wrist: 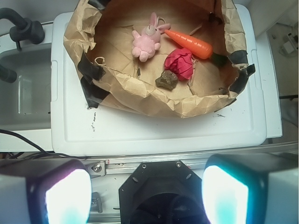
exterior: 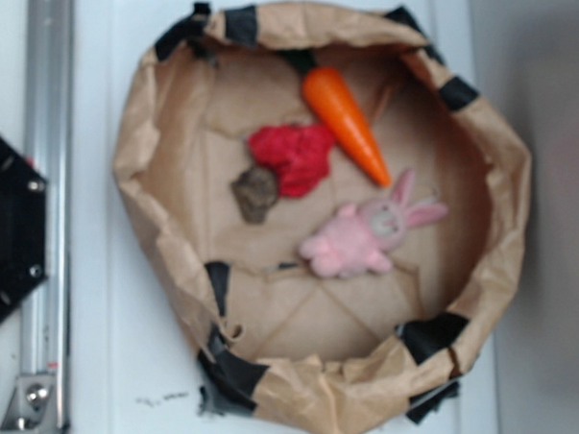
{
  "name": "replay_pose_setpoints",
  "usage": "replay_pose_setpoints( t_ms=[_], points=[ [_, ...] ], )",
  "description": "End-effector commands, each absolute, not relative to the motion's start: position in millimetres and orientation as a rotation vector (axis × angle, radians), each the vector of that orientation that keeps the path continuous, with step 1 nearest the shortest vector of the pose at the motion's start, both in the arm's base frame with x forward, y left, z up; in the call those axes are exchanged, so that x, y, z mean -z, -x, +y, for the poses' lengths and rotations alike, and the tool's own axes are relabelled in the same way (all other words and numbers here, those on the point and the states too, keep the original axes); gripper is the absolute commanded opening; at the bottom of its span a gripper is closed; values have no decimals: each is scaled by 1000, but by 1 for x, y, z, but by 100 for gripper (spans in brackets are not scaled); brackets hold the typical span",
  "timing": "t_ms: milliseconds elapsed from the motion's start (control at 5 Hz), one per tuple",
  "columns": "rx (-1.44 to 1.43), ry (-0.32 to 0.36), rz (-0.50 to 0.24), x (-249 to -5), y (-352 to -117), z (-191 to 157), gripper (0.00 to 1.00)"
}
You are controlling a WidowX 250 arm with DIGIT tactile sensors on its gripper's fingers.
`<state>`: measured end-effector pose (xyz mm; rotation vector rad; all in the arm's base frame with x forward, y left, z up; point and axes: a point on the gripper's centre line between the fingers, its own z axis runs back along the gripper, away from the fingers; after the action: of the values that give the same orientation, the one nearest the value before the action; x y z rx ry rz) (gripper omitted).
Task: Grab the rock.
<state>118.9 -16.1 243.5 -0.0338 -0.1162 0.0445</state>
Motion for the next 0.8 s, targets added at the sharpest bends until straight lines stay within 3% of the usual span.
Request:
replay_pose_setpoints(
  t_ms=[0,200,400,600],
  points=[
    [-45,34,-116,-243,-119,-16,100],
    [-196,0,-213,-196,-156,0,100],
    [-299,29,-276,-173,-195,10,100],
    [-516,100,-393,-140,-239,29,100]
  ],
)
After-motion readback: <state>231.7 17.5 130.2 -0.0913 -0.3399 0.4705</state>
